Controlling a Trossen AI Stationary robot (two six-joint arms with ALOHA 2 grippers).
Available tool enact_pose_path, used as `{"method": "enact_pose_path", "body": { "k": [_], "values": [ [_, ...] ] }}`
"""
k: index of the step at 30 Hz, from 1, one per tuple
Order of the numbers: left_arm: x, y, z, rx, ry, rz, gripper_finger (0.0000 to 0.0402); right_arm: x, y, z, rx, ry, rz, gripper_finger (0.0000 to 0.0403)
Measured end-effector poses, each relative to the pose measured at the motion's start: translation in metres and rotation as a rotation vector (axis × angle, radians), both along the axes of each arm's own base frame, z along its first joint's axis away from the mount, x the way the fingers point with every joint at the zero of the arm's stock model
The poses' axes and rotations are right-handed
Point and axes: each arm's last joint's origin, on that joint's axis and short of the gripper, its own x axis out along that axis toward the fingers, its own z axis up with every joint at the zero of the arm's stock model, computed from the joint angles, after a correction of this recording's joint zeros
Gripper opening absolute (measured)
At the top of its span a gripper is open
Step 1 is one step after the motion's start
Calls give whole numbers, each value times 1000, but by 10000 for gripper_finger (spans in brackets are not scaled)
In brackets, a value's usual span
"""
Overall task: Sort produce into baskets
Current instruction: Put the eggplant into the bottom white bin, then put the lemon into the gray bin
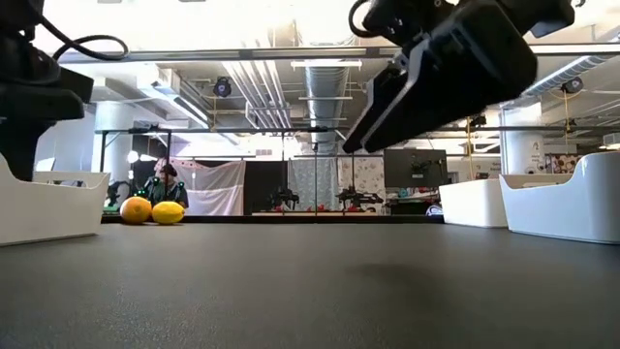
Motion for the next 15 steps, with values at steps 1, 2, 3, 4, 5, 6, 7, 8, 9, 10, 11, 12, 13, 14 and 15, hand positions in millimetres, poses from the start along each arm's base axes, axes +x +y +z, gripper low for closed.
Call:
{"method": "enact_pose_path", "body": {
  "k": [1,2,3,4,5,6,7,8,9,10,11,12,13,14,15],
  "values": [
    [2,0,0,2,13,15,56,-1,0,-1,-4,14,-1,364],
    [4,0,0,-4,23,29,69,-1,-1,-1,-6,23,-3,364],
    [4,0,-1,-19,39,41,83,-2,-1,-1,-9,33,-4,364],
    [5,0,-2,-37,59,52,98,-3,-2,0,-11,38,-4,364],
    [5,1,-2,-56,75,60,113,-4,-2,1,-11,40,-4,364],
    [5,2,-2,-76,88,68,129,-5,-2,3,-13,45,-4,364],
    [5,3,-2,-88,91,75,145,-7,-3,4,-17,53,-3,364],
    [5,4,0,-97,83,84,161,-8,-3,6,-20,54,0,364],
    [6,7,4,-105,70,93,175,-9,-4,9,-24,51,3,364],
    [7,10,9,-111,51,100,189,-11,-4,11,-31,55,4,364],
    [9,14,15,-115,25,106,200,-13,-5,14,-37,55,4,364],
    [10,19,22,-106,-1,107,209,-14,-6,18,-40,50,7,364],
    [12,26,30,-86,-24,110,216,-16,-7,21,-46,41,12,364],
    [13,34,39,-62,-45,110,220,-17,-8,25,-54,32,12,364],
    [15,43,49,-36,-67,109,222,-18,-9,28,-66,25,10,364]
  ]
}}
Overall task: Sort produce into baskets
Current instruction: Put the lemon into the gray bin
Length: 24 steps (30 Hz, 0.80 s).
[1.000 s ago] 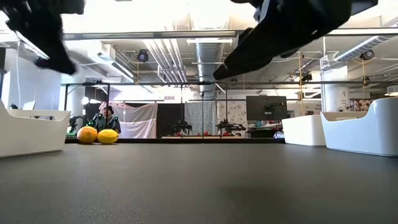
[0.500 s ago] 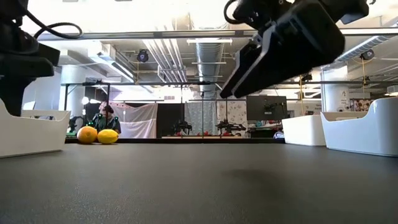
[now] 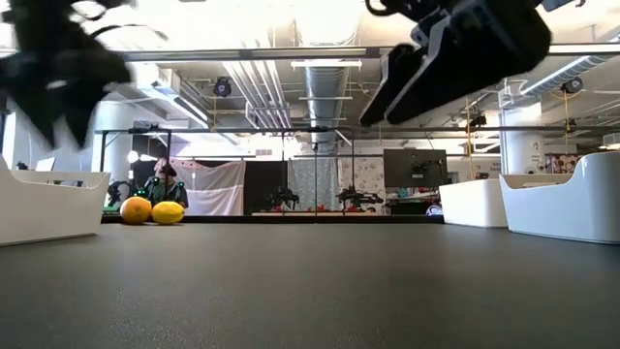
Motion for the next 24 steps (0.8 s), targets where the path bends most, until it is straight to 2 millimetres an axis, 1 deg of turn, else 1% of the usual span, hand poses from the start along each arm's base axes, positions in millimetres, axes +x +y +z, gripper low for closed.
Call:
{"method": "enact_pose_path", "body": {
  "k": [3,6,8,10,13,16,18,21,24],
  "values": [
    [8,32,26,65,-20,-39,225,-2,-5,8,-16,-24,-5,364],
    [16,72,48,104,-4,-98,226,-2,-11,10,-17,-24,-22,364],
    [20,104,55,117,29,-130,229,-3,-16,9,-23,-4,-35,364],
    [20,137,58,113,67,-153,234,-3,-20,7,-27,18,-51,364],
    [18,183,54,66,108,-194,250,-4,-27,3,-24,55,-85,364],
    [20,217,44,14,175,-250,274,-7,-33,0,-18,98,-122,364],
    [27,232,36,-20,220,-305,293,-8,-37,-1,-17,120,-141,364],
    [40,249,21,-62,302,-419,319,-8,-44,-3,-20,139,-163,364],
    [51,268,5,-84,386,-501,337,-8,-51,-4,-23,160,-188,364]
  ]
}}
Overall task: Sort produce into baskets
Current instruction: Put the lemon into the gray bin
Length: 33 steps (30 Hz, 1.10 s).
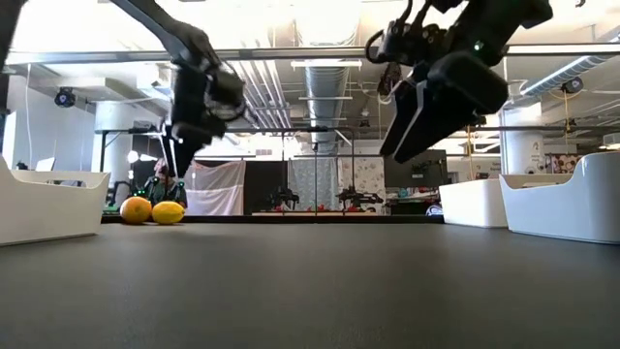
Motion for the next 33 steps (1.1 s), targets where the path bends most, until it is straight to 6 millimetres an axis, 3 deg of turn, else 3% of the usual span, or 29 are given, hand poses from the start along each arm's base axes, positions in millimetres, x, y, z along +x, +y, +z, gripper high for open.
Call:
{"method": "enact_pose_path", "body": {
  "k": [6,10,14,18,27,33],
  "values": [
    [2,45,-34,-114,124,-92,343,-4,-7,-3,5,54,-41,364],
    [-1,80,-39,-139,156,-81,343,-5,-9,-4,8,73,-55,364],
    [-8,101,-46,-236,212,-56,343,-7,-13,-5,13,93,-78,364],
    [-10,104,-59,-310,207,-93,343,-7,-18,-6,14,101,-97,364],
    [-23,81,-90,-464,258,-162,342,-7,-25,-7,12,106,-118,364],
    [-19,70,-108,-480,215,-181,317,-7,-26,-7,12,106,-122,364]
  ]
}}
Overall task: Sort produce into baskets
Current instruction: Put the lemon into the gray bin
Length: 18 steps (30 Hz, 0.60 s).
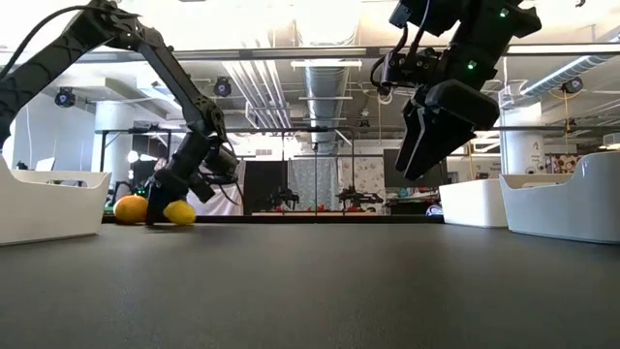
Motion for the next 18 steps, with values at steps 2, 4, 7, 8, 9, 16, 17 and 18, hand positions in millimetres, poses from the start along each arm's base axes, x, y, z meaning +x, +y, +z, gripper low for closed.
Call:
{"method": "enact_pose_path", "body": {
  "k": [2,4,7,8,9,16,17,18],
  "values": [
    [3,-1,-1,11,-7,-8,305,0,0,0,3,-1,-5,364],
    [6,-2,0,17,-17,-13,294,0,0,0,5,-3,-9,364],
    [14,-1,5,41,-79,-15,282,0,0,0,6,-3,-10,364],
    [18,-1,7,56,-103,-20,280,0,0,0,7,-3,-11,364],
    [22,-1,9,77,-123,-32,279,0,0,0,7,-4,-11,364],
    [35,-11,15,79,-140,-95,265,0,0,0,8,-3,-12,364],
    [34,-13,13,68,-131,-95,258,0,0,0,8,-3,-12,364],
    [33,-15,11,63,-126,-91,249,0,0,0,8,-3,-12,364]
  ]
}}
